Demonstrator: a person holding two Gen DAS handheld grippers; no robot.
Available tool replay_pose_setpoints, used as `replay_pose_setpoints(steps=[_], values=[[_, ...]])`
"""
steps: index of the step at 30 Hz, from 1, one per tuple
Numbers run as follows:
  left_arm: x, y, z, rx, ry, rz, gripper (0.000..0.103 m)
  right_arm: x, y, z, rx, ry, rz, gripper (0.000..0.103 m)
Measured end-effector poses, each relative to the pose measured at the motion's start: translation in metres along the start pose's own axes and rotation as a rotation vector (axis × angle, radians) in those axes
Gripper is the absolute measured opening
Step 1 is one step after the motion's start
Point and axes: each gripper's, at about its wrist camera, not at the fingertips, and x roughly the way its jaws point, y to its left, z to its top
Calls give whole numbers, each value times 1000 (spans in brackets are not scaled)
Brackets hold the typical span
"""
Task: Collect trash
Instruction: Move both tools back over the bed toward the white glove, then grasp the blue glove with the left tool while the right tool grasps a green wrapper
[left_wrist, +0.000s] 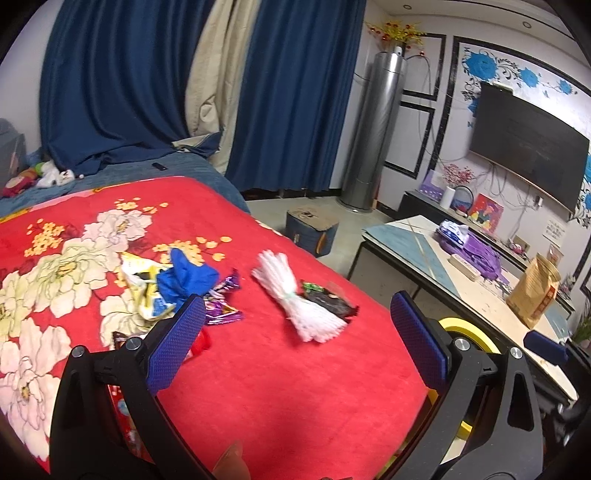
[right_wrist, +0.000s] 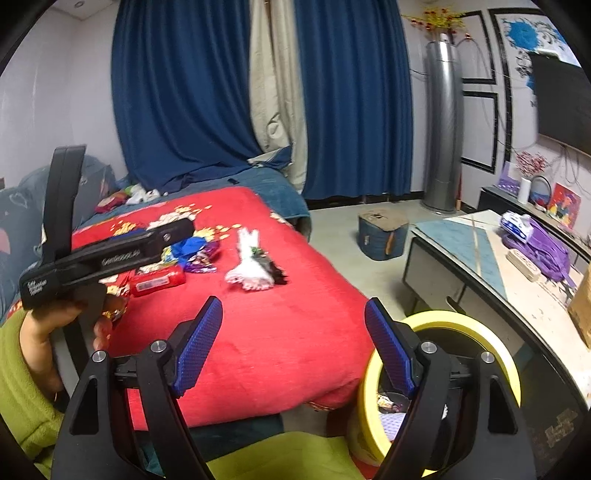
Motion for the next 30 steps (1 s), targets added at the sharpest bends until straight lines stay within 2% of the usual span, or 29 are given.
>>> replay_pose_setpoints(steps=[8, 17, 22, 30], values=[[2, 27, 3, -34, -1, 55, 92, 27, 20, 1, -40, 36, 35, 77], [9, 59, 5, -78, 20, 100, 92, 68, 33, 5, -23, 73, 64, 76], [15, 72, 9, -95, 33, 106, 92, 89, 30, 14, -7, 73, 60, 70], [34, 88, 14, -113, 74, 106, 81, 144, 17, 30, 31, 134, 53, 55]])
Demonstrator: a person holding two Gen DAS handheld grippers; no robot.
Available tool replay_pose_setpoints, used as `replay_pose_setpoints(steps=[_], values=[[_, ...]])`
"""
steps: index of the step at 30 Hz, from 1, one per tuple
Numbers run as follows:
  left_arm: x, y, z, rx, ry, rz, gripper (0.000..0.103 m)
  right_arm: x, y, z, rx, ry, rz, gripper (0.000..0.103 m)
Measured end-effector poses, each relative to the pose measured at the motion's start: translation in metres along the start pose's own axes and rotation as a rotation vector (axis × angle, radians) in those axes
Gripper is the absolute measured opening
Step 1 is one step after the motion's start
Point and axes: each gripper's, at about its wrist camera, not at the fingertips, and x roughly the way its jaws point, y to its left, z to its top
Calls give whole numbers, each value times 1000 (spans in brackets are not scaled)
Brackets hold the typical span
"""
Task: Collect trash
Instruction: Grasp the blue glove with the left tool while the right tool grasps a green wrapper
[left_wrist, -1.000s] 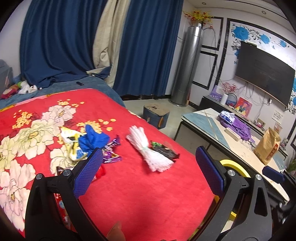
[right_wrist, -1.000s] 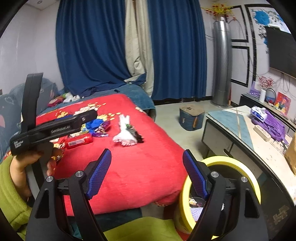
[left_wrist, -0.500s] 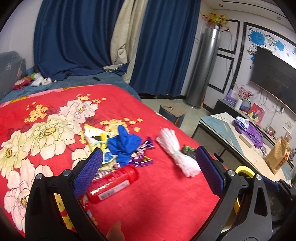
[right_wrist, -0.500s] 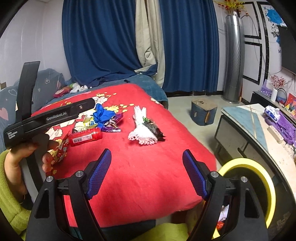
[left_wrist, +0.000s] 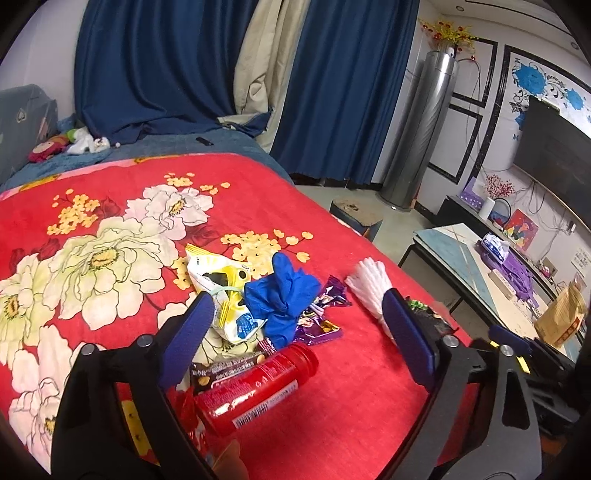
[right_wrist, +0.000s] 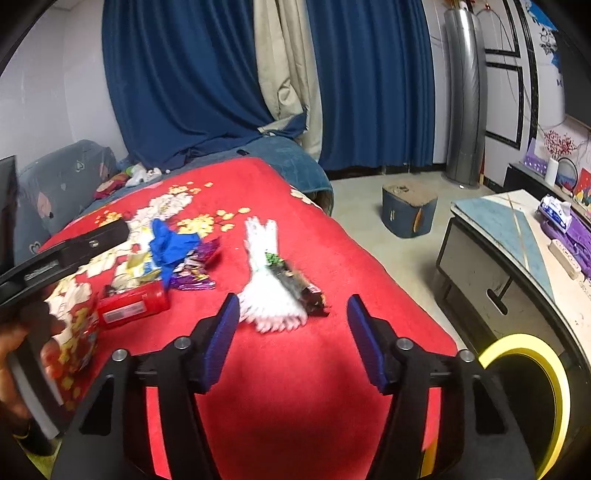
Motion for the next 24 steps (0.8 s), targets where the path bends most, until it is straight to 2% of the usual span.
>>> replay_pose_setpoints(steps=[5, 8, 12, 14, 18, 24], values=[[16, 6, 5, -27, 34, -5, 71, 31, -8, 8, 22, 50, -1, 45], [27, 9, 8, -41, 57, -13, 66, 43, -14, 10, 49, 73, 14, 35], [40, 8, 11, -57, 84, -20, 61, 50, -17, 8, 72, 97, 52, 16], [48, 6, 12, -54, 103, -24, 55, 50, -16, 6, 65, 97, 69, 12], [61, 3, 11, -54, 132, -25, 46, 41, -15, 2, 57, 85, 78, 10], [70, 6, 7, -69, 153, -5, 18, 22, -21, -4, 85, 67, 103, 10]])
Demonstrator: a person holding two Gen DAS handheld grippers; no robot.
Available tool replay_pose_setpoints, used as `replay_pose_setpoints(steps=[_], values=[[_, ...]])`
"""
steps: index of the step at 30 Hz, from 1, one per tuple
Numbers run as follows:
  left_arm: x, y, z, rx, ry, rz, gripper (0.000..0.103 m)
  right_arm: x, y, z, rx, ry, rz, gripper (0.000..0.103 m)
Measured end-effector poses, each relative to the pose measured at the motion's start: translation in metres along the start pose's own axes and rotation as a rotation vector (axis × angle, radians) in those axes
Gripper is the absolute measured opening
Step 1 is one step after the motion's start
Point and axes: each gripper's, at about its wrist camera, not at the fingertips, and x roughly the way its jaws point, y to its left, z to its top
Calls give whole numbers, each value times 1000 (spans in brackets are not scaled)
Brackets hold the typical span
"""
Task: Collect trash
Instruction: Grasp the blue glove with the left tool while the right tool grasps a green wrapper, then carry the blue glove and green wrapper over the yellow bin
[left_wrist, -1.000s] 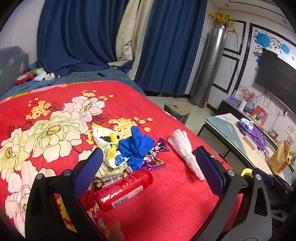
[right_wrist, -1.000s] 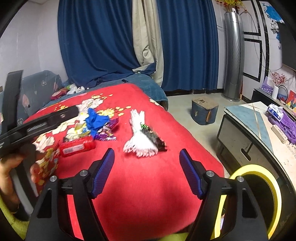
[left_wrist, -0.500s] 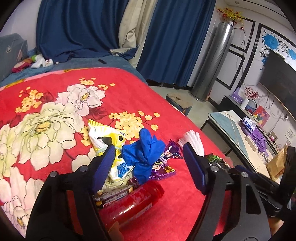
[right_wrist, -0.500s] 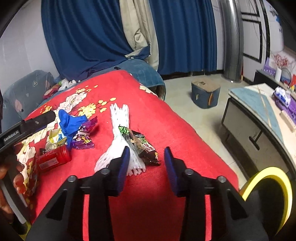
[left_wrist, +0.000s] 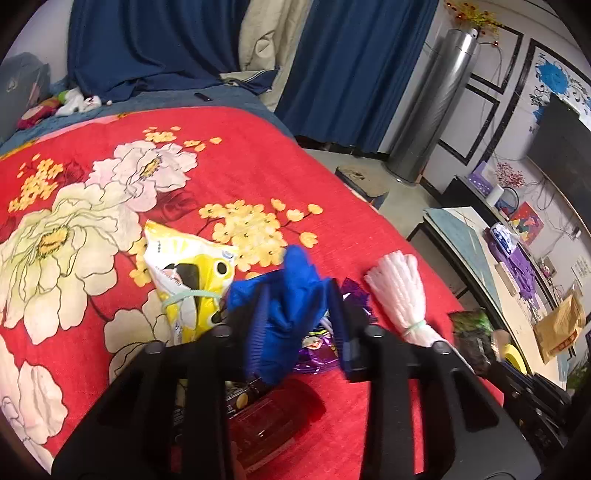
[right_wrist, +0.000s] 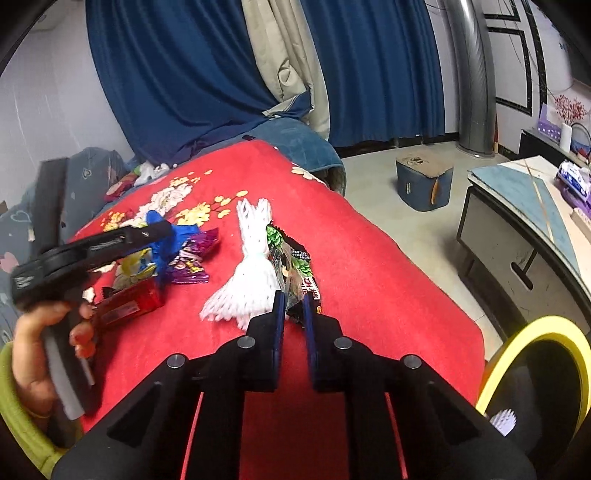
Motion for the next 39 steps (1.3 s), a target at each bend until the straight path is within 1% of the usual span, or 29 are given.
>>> replay_pose_setpoints(steps=[2, 4, 7, 17, 21, 30, 39], values=[[1, 2, -1, -8, 4, 0, 9, -7, -1, -2, 10, -4, 5, 10], [0, 3, -1, -10, 0, -4, 5, -12, 0, -4, 17, -8, 12, 10], [-7, 3, -4, -9, -13, -16, 2, -22, 2, -6, 16, -22, 21, 10], [-58, -7, -4, -5, -134, -87, 1, -46, 13, -9, 7, -55, 57, 10], [-79, -15, -3, 11, -166, -115, 1, -54, 16, -9, 8, -60, 72, 10], [-110, -34, -9, 65, -211, -171, 1, -87, 18, -12, -4, -91, 80, 10], [-127, -64, -18, 133, -226, -237, 1, -116, 10, -17, -6, -130, 71, 10]])
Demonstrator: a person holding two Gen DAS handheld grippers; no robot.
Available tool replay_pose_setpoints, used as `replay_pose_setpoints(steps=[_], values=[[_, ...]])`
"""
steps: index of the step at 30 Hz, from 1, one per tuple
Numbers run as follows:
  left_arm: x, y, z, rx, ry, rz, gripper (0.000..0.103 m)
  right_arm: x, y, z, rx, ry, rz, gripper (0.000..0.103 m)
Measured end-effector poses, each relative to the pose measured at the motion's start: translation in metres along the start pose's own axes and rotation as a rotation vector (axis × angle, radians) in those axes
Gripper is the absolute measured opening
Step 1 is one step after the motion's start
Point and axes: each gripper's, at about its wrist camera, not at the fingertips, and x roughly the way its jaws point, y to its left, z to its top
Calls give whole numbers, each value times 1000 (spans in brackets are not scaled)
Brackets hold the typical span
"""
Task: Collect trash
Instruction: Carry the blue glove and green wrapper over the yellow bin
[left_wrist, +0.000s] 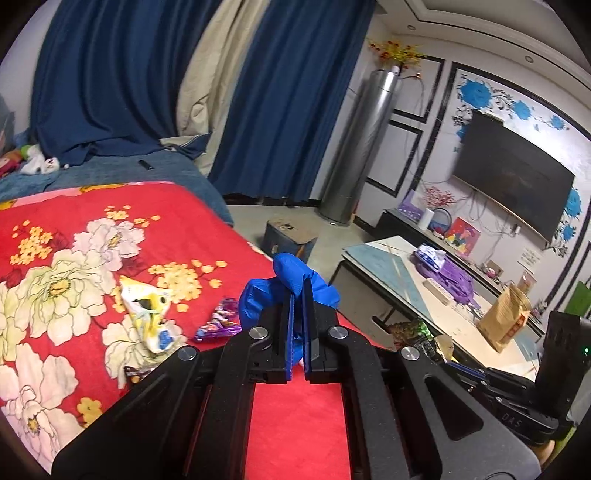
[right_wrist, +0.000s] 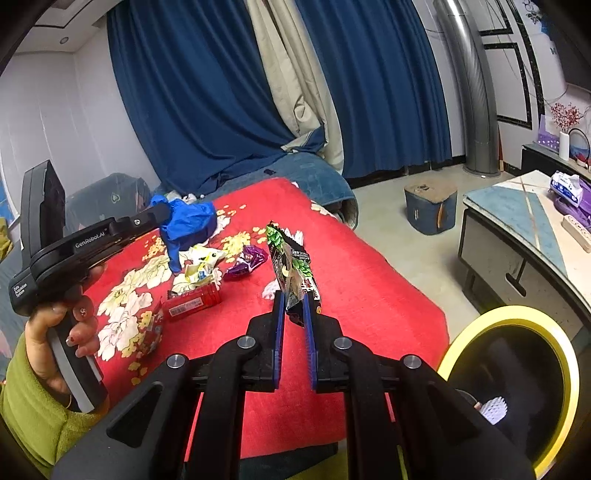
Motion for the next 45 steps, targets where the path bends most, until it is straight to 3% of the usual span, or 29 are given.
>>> replay_pose_setpoints(steps=[16, 45], values=[[0, -44, -19, 87, 31, -87, 1, -35, -8, -5, -18, -56, -61, 10], [10, -119, -65, 239, 108, -215, 1, -80, -74, -18, 94, -108, -222, 10]])
